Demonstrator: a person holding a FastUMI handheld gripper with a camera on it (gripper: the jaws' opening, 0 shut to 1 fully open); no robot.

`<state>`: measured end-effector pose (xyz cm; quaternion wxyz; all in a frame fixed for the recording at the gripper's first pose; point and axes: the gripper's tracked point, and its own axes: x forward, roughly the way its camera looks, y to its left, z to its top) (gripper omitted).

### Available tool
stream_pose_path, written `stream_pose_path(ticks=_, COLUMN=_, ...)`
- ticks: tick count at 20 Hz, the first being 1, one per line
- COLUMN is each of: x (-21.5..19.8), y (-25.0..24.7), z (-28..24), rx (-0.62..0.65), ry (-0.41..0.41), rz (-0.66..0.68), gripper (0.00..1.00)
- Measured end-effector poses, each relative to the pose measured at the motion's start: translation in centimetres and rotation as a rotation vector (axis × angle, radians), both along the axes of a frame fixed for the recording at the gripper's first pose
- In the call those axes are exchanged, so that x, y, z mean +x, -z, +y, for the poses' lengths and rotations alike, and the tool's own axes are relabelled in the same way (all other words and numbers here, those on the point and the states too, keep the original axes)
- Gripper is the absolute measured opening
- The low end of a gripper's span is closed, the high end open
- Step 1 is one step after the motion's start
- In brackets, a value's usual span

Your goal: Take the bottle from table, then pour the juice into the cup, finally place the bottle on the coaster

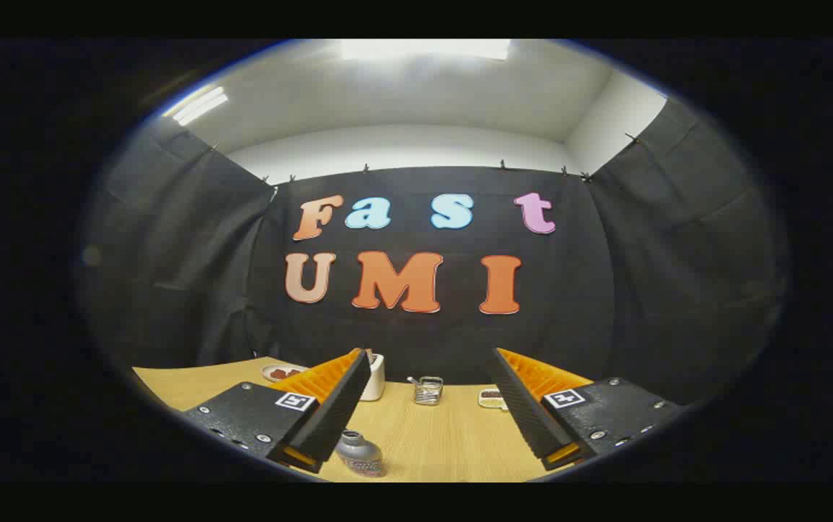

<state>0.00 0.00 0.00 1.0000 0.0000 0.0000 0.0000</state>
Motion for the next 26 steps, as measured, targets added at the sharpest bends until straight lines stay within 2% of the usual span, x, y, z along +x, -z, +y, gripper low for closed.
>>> stream_pose_path(ticks=17, x=-1.2, y=0.2, z=1.8, rx=0.019, ry=-0.063, rz=0.002, gripper=0.99)
stream_pose_path(ticks=26, x=-1.6, y=3.5, z=4.0, rx=0.020, ry=-0.115, rz=0.043, gripper=0.99)
